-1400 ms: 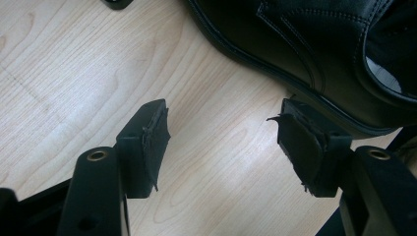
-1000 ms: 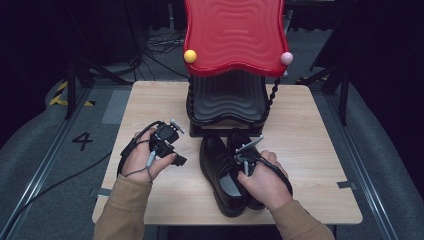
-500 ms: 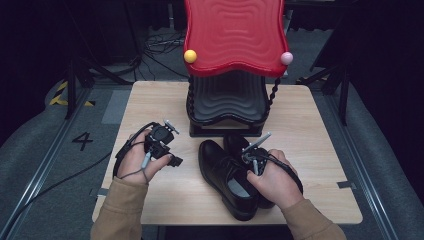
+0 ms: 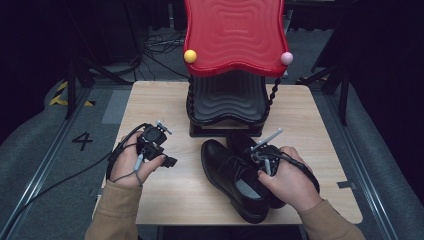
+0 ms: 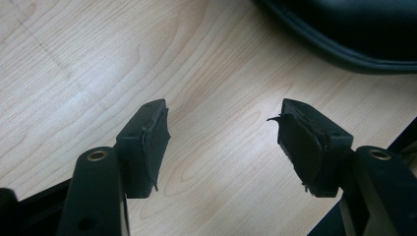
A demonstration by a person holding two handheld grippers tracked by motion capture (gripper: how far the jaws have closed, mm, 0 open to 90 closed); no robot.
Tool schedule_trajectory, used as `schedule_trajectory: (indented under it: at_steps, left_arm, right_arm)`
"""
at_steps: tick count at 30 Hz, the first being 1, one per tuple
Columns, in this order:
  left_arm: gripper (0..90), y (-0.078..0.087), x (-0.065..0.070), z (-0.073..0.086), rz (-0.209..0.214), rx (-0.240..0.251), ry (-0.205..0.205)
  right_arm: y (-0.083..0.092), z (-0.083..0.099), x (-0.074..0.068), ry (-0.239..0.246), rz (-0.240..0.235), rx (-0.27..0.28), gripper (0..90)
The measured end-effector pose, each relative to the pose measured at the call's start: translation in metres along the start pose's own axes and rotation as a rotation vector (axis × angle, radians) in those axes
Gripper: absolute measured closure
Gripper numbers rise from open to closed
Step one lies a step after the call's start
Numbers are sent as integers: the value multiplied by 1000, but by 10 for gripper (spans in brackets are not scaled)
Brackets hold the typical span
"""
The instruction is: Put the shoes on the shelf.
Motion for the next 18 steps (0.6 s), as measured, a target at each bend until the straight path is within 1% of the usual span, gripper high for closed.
schedule_trajectory:
  at_steps: [4,5,6,7,9,10,12,15,18]
  left_arm:
    - [368,2,-1,1,-3,7,5]
    - [367,2,-1,1,-3,7,5]
    - [367,2,-2,1,-2,8,5]
    - [368,2,-2,1,-1,10,7]
    - [367,2,-2,1,0,11,7]
    - [367,2,-2,1,0,12,8]
    - [367,2,-3,1,0,12,9]
    - [366,2,-4,2,1,11,10]
    - [366,2,-4,2,-2,9,11]
  right_arm:
    - [19,3,2,3,-3,14,819]
    - [19,3,2,3,-3,14,819]
    - [24,4,3,4,-2,17,819]
    - [34,5,2,4,11,20,819]
    - [37,5,1,0,17,23,818]
    - [40,6,2,7,21,28,818]
    - [48,6,2,-3,22,38,819]
    - [60,4,5,-1,5,46,819]
    - [68,2,5,-9,-10,44,819]
Point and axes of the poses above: each handheld gripper's, and its own axes: y roughly backward along the jaws, z roughly out of its underside, x roughly to its right, the point moved 1 cm from there along -y, roughly forward along the jaws, and after that the axes turned 15 degrees about -y, right-handed, at the moved point
